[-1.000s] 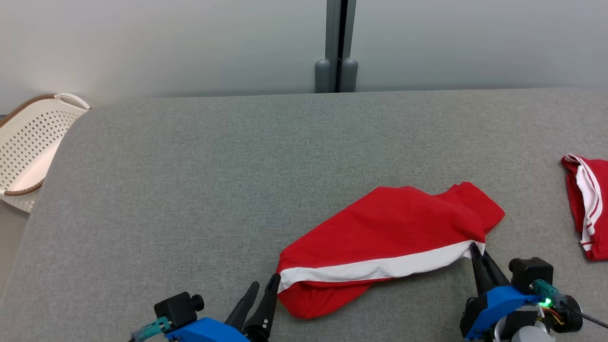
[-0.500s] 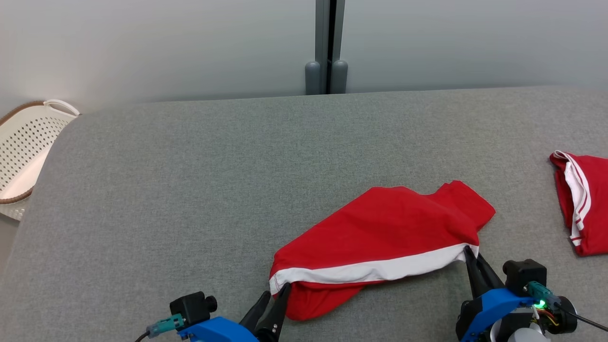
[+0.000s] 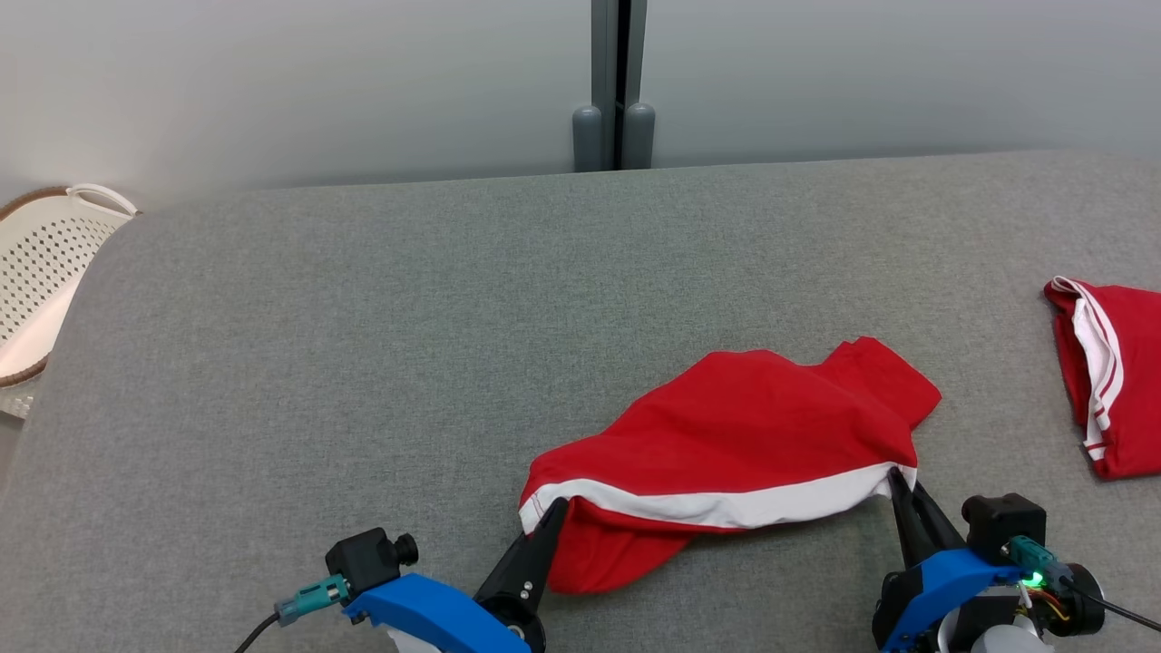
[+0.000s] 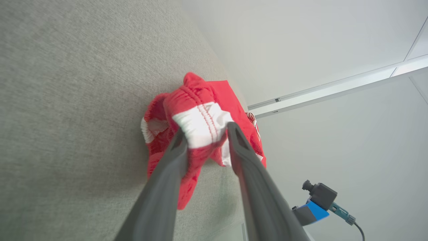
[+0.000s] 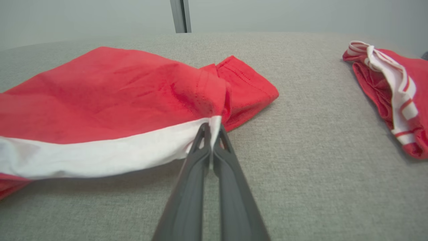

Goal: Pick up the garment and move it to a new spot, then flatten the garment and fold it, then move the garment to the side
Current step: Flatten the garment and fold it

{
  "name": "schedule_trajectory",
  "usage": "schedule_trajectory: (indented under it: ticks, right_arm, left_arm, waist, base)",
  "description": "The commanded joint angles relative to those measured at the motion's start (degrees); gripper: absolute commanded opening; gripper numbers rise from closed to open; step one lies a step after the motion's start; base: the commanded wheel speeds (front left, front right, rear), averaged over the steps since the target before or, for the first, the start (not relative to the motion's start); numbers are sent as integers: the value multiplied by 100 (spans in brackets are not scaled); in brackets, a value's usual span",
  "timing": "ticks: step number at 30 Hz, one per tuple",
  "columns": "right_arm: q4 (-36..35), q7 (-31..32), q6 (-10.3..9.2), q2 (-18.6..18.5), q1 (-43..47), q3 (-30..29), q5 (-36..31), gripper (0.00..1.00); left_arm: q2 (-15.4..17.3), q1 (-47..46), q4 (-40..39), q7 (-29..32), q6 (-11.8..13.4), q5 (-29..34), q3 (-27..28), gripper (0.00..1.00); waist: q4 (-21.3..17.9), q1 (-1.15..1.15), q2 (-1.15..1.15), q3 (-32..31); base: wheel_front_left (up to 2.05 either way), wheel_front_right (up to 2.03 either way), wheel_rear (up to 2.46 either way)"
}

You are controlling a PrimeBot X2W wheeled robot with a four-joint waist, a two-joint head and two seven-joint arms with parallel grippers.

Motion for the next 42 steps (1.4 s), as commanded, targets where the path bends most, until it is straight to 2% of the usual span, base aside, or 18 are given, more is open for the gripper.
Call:
schedule_trajectory:
  ticks: [1,3,4,5,7,8,15,23,32,42]
  right_arm:
    - [-2,-29,1,-14,-11,-18,-9,0]
    - [-2,-29,1,-14,-19,-12,-5,0]
    - [-5,-29,1,-14,-22,-6,-2,0]
    - [-5,-29,1,-14,-22,-6,-2,0]
    - [-14,-29,1,-14,-30,5,6,0]
    - [-18,-29,1,-14,-34,8,7,0]
    - [-133,-30,1,-14,-50,-5,-33,0]
    - [-1115,-29,1,-14,-111,22,151,0]
    - [-2825,335,1,-148,-514,-61,297,0]
    - [-5094,1288,2,-204,-701,-253,385,0]
  left_arm:
    - [28,-71,-56,-40,-45,-114,36,51]
    - [73,-84,-75,-59,-45,-191,28,39]
    - [103,-101,-68,-67,-45,-197,1,27]
    - [103,-101,-68,-67,-45,-197,1,27]
    - [123,-121,-36,-107,-45,-228,-30,11]
    - [130,-130,-11,-141,-45,-236,-34,0]
    - [241,-291,119,-523,-45,-28,-81,0]
    - [623,-945,62,-834,-45,779,-334,0]
    - [1241,-2063,-728,-582,10,1649,-431,0]
    - [1558,-3054,-2056,13,207,1973,-378,0]
  waist:
    - [-1,0,0,3]
    - [-4,0,0,7]
    - [-6,0,0,10]
    - [-6,0,0,10]
    - [-12,0,0,17]
    - [-16,0,0,21]
    - [-34,0,0,22]
    - [-122,0,0,-237]
    - [-357,0,0,-684]
    - [-539,0,0,-847]
  base:
    - [0,0,0]
    - [0,0,0]
    - [0,0,0]
    - [0,0,0]
    - [0,0,0]
    - [0,0,0]
    - [0,0,0]
    - [0,0,0]
    - [0,0,0]
    - [0,0,0]
